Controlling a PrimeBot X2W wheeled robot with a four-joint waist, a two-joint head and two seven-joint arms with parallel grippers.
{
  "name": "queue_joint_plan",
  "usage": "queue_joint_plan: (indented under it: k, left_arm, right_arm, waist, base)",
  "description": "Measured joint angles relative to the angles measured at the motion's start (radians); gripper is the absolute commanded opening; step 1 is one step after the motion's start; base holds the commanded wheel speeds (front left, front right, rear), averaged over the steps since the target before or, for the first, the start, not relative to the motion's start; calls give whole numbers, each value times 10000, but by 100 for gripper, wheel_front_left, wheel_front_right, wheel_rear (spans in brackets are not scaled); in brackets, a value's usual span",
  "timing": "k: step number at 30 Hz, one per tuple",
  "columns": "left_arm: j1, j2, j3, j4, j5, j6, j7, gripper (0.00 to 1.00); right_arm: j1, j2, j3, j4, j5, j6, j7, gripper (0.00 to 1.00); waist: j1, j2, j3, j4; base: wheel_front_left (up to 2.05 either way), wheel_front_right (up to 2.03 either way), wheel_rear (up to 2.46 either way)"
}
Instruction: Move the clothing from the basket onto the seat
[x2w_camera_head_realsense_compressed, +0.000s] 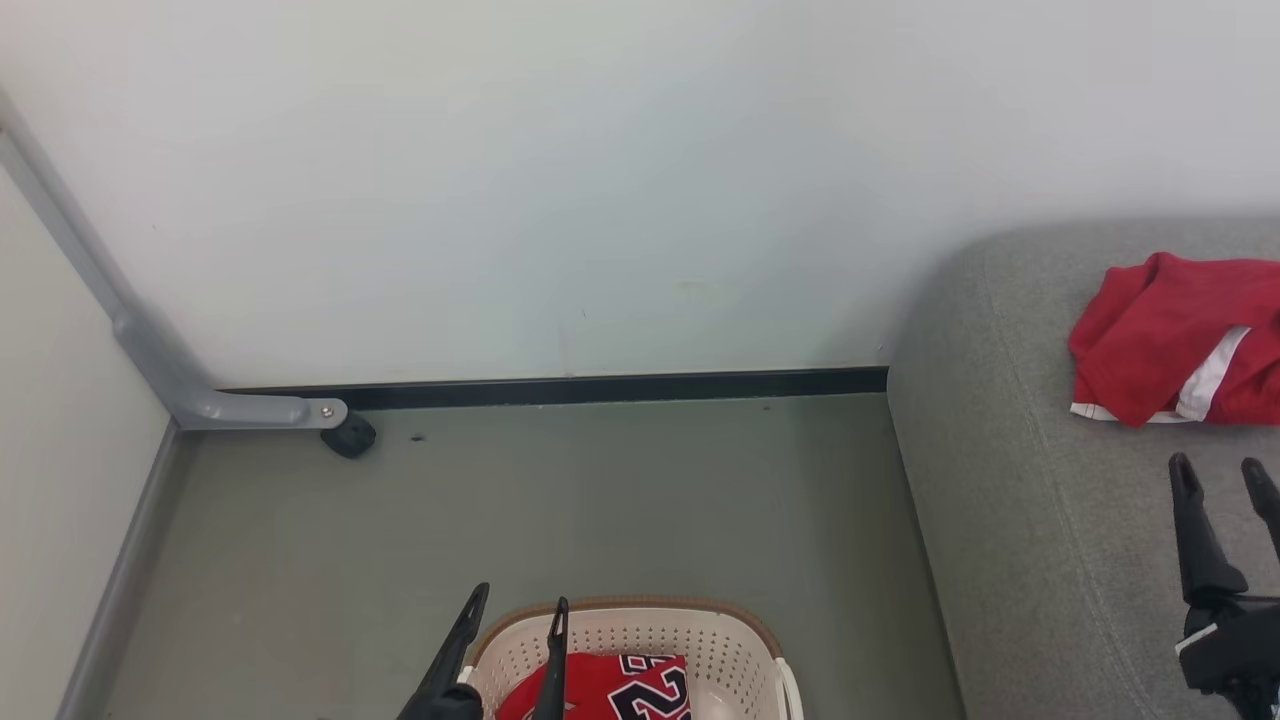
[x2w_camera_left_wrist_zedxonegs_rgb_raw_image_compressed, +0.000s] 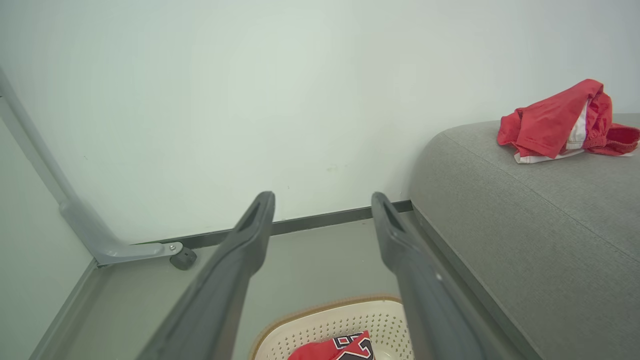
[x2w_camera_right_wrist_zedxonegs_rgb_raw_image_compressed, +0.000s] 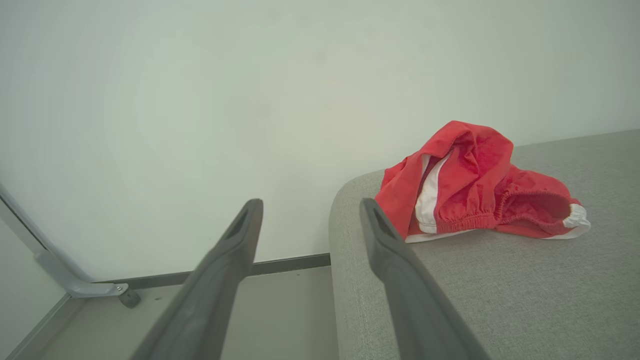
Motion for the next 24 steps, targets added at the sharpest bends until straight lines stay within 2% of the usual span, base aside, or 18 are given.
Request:
queue_joint_plan:
  k: [11,24]
  left_arm:
    - [695,10,639,-343,278,0,134,100]
    - [1475,8,1091,-765,357,0,284,100]
  right_arm:
    - [1785,525,-282,-1770,-777,-673,0,100]
    - [3548,997,-602,-3133,-1346,-1043,0,100]
  waist:
    - [1,0,-642,79]
    - [2,2,-995,164]
  base:
    - [0,0,0]
    - [0,0,0]
